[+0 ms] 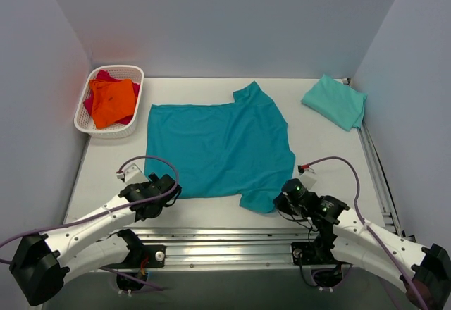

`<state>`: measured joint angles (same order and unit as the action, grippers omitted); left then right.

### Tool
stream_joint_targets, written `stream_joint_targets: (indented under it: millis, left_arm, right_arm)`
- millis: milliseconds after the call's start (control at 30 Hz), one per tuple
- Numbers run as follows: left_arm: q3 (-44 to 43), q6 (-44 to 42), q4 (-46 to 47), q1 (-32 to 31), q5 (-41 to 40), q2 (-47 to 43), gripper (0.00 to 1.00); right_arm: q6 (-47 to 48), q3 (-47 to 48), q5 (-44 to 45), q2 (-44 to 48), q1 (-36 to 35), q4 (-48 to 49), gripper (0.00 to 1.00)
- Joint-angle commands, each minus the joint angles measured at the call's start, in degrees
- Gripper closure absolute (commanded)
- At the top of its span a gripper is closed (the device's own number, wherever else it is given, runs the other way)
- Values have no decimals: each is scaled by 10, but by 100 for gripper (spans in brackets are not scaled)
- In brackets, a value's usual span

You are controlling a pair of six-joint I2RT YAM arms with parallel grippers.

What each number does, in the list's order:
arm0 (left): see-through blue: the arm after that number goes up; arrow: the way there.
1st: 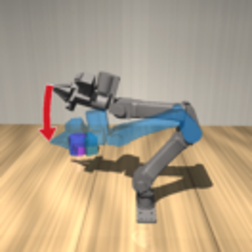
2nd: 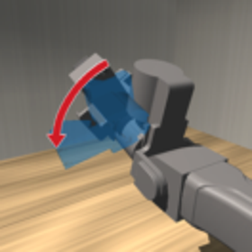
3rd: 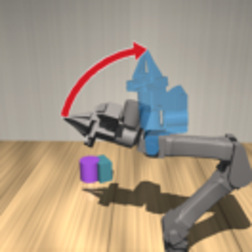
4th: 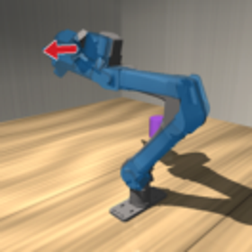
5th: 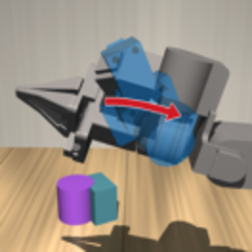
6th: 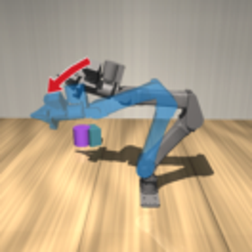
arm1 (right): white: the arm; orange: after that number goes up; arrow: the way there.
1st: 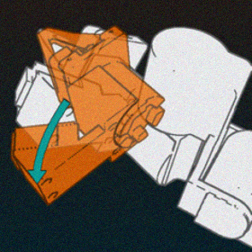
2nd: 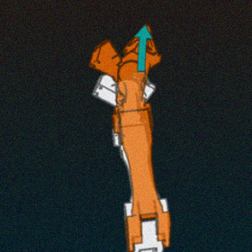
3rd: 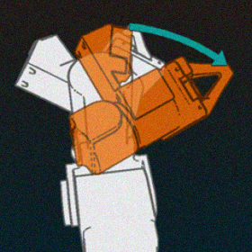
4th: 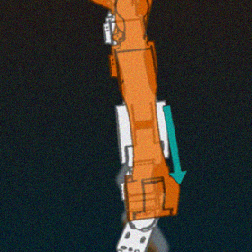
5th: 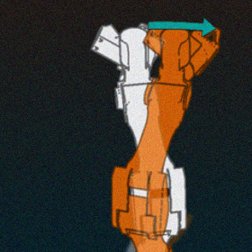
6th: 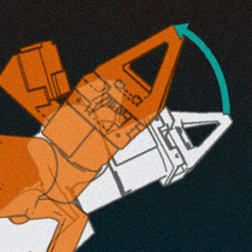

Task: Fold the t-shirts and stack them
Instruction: Grap the side of the flattened tshirt closest away from the robot with both arms

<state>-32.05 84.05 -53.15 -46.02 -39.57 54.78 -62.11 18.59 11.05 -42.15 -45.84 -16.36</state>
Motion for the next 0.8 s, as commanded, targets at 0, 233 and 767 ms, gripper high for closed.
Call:
stream_joint_targets:
  millis: [0, 233, 767]
  left_arm:
    - [-34, 82, -95, 6, -36, 2, 18]
    - [-22, 91, -78, 46, -14, 30, 28]
    - [-40, 83, 9, 70, -43, 141, 34]
  right_arm:
    - [9, 27, 43, 12, -2, -30, 100]
    - [35, 30, 41, -13, 8, 9, 100]
    - [117, 51, -22, -57, 74, 67, 100]
